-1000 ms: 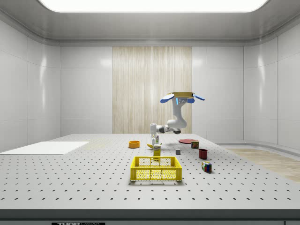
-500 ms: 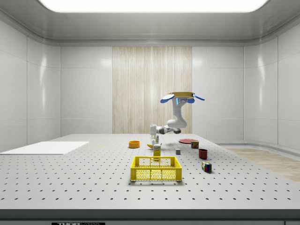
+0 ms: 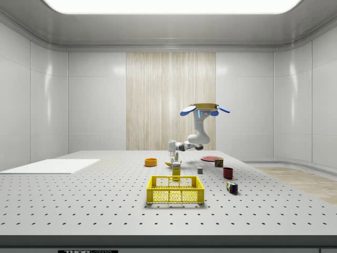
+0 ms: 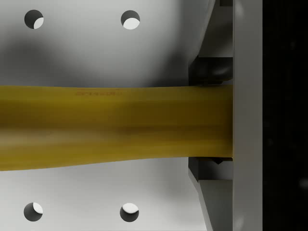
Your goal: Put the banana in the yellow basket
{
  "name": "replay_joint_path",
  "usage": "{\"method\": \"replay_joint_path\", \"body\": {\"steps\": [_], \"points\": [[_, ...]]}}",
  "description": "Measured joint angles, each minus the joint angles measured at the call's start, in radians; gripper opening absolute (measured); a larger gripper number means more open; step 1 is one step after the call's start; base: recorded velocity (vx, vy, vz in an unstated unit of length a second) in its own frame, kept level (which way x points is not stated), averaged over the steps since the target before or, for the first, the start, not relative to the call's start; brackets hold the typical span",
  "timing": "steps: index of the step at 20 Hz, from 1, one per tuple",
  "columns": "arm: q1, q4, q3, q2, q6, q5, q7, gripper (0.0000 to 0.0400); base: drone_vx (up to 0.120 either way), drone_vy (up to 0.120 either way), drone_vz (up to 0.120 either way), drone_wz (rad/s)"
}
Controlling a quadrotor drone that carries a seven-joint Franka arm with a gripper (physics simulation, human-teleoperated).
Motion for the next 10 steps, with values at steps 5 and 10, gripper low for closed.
{"method": "replay_joint_path", "body": {"steps": [5,10], "points": [[0.001,-0.010,0.038,0.000,-0.014,0.036,0.007,0.0190,0.000,0.000,0.000,0.000],[0.002,-0.025,0.108,0.000,-0.038,0.103,0.020,0.0193,0.000,0.000,0.064,0.000]]}}
